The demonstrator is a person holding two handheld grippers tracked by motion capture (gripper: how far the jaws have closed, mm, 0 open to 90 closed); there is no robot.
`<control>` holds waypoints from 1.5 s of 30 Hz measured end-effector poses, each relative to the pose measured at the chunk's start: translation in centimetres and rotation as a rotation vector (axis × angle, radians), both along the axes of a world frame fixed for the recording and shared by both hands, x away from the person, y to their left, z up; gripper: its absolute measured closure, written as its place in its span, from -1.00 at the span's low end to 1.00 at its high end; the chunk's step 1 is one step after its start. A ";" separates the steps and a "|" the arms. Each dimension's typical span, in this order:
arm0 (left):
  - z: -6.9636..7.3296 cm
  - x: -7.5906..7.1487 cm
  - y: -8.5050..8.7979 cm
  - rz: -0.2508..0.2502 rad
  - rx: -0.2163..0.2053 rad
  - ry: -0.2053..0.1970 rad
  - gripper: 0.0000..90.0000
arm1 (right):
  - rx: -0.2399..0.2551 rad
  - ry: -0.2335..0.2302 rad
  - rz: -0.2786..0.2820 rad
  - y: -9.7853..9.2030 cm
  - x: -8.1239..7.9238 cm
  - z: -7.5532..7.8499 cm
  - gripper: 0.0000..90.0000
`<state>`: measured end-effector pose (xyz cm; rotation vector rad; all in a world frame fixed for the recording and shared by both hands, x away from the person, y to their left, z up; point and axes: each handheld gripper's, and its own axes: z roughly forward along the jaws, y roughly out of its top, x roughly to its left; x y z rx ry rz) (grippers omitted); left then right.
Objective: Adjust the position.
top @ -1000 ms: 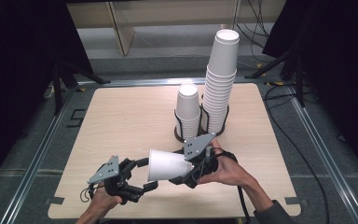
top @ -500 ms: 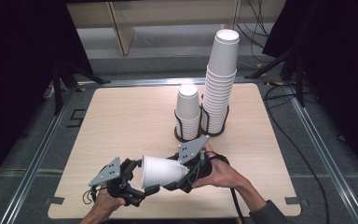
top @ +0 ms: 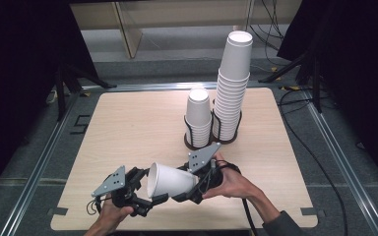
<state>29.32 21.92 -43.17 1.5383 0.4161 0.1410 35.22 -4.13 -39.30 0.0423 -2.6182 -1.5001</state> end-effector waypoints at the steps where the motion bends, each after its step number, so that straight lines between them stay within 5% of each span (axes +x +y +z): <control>1: 0.0 -0.1 -0.1 -0.002 -0.012 0.004 -0.78 | 0.001 -0.001 0.001 0.0 0.0 0.0 -0.51; 9: 0.0 -0.1 -0.1 -0.005 -0.005 -0.001 -0.77 | 0.000 0.019 0.009 0.1 0.1 -0.3 -0.51; 13: 0.0 -0.1 -0.1 0.000 -0.005 0.004 -0.77 | -0.009 0.064 0.004 0.1 0.2 -0.6 -0.56; 22: 0.2 0.0 0.1 0.043 0.024 0.017 -0.75 | -0.077 -0.002 -0.076 -0.4 0.0 0.4 -0.65; 23: 0.2 0.1 0.2 0.048 0.038 0.015 -0.75 | -0.086 -0.048 -0.092 -0.5 -0.1 0.7 -0.65; 33: 0.3 0.2 -0.3 0.136 0.221 -0.001 -0.74 | -0.201 -0.212 -0.157 0.0 -1.2 1.6 -0.65; 35: 0.4 0.1 -0.3 0.153 0.265 0.005 -0.74 | -0.219 -0.212 -0.162 0.4 -1.2 1.1 -0.65; 45: 1.2 -0.2 -0.5 0.174 0.342 0.043 -0.74 | -0.260 -0.215 -0.173 1.8 -1.3 -0.8 -0.65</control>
